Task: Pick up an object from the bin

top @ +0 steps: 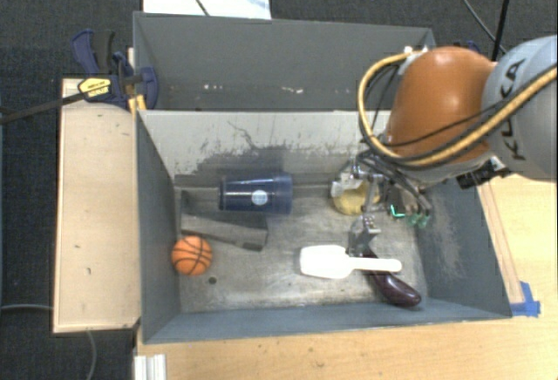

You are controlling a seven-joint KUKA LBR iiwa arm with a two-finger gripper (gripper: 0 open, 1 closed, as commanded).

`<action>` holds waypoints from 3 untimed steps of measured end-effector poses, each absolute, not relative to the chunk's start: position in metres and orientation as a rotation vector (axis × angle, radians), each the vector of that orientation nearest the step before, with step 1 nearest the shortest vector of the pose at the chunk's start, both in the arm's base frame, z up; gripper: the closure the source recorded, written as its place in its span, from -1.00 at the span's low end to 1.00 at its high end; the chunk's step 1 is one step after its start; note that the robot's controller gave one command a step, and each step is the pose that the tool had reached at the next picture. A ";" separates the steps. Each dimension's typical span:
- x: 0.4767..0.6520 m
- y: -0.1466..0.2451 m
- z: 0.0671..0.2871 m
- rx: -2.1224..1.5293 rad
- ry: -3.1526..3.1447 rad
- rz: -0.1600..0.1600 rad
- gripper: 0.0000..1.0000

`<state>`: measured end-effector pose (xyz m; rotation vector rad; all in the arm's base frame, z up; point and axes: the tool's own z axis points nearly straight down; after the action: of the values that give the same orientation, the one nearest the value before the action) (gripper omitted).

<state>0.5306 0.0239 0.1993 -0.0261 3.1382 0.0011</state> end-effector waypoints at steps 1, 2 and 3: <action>0.526 0.018 0.169 -0.158 3.130 0.001 -1.00; 0.500 0.021 0.089 -0.347 3.121 0.001 1.00; 0.500 0.021 0.089 -0.345 3.121 0.001 1.00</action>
Offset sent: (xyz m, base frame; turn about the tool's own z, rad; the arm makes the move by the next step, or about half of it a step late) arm -0.0310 -0.0028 -0.1102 -0.2068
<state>0.5001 0.0212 0.0892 -0.3455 3.1206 0.0014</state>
